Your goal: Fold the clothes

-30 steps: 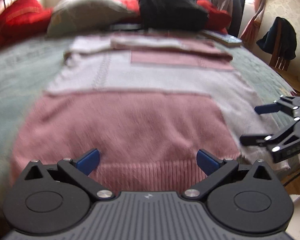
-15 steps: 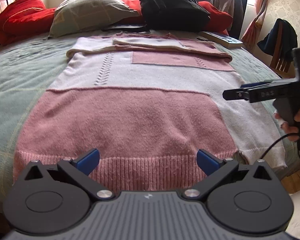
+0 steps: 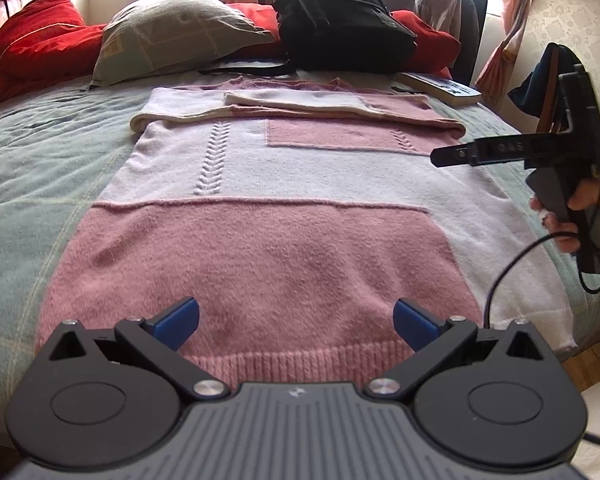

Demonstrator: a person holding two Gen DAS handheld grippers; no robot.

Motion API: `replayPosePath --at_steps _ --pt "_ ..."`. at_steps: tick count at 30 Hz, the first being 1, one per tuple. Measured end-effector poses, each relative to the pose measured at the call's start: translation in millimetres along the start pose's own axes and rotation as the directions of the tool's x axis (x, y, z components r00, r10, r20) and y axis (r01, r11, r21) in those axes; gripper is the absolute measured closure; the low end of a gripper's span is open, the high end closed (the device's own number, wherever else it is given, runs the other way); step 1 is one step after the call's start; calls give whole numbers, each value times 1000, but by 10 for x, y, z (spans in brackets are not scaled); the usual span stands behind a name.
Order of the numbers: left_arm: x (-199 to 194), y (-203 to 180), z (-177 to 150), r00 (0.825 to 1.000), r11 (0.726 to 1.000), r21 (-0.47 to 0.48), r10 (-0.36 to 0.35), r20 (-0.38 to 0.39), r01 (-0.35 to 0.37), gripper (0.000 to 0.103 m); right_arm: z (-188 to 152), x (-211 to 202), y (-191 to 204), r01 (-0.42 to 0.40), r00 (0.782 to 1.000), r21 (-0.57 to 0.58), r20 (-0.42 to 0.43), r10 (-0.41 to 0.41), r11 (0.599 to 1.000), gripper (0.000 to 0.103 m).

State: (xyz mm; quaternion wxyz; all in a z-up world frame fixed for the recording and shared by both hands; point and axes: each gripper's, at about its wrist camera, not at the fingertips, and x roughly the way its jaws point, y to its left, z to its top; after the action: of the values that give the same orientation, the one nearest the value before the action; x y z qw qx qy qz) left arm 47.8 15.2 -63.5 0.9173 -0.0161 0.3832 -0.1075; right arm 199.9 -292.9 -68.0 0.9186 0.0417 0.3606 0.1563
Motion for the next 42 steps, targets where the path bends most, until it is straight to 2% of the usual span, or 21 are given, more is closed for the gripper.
replayPosePath --at_steps 3,10,13,16,20,23,26,31,35,37,42 --pt "71 81 -27 1000 1000 -12 -16 -12 15 1 -84 74 -115 -12 1000 54 -6 12 998 0" --pt "62 245 -147 995 995 -14 -98 22 99 1 -133 63 -60 8 1000 34 -7 -8 999 0" --pt "-18 313 -84 993 991 -59 -117 24 118 1 -136 86 -26 31 1000 17 -6 -31 999 0" --pt "-87 385 49 991 991 -55 -116 64 119 1 -163 104 29 55 998 -20 -1 -55 998 0" --pt "55 536 231 996 996 -54 -72 46 75 1 -186 107 48 64 998 -37 10 -64 997 0" --pt "210 687 258 999 994 -91 -51 15 52 1 -201 97 34 59 998 -34 21 -58 998 0" --pt "243 838 176 999 992 -125 35 -8 -36 1 -212 95 40 61 998 -38 29 -60 997 0" --pt "99 922 215 1000 985 -173 18 13 -16 1 -237 100 43 60 997 -36 46 -59 998 0" --pt "181 773 404 999 994 -104 -16 29 19 1 -238 121 63 66 997 -40 48 -64 997 0" --pt "292 733 478 1000 996 -88 -13 17 15 1 -243 128 69 68 997 -42 48 -66 997 0" --pt "510 852 479 999 991 -129 21 -41 -26 1 -245 124 61 68 997 -42 49 -66 997 0"
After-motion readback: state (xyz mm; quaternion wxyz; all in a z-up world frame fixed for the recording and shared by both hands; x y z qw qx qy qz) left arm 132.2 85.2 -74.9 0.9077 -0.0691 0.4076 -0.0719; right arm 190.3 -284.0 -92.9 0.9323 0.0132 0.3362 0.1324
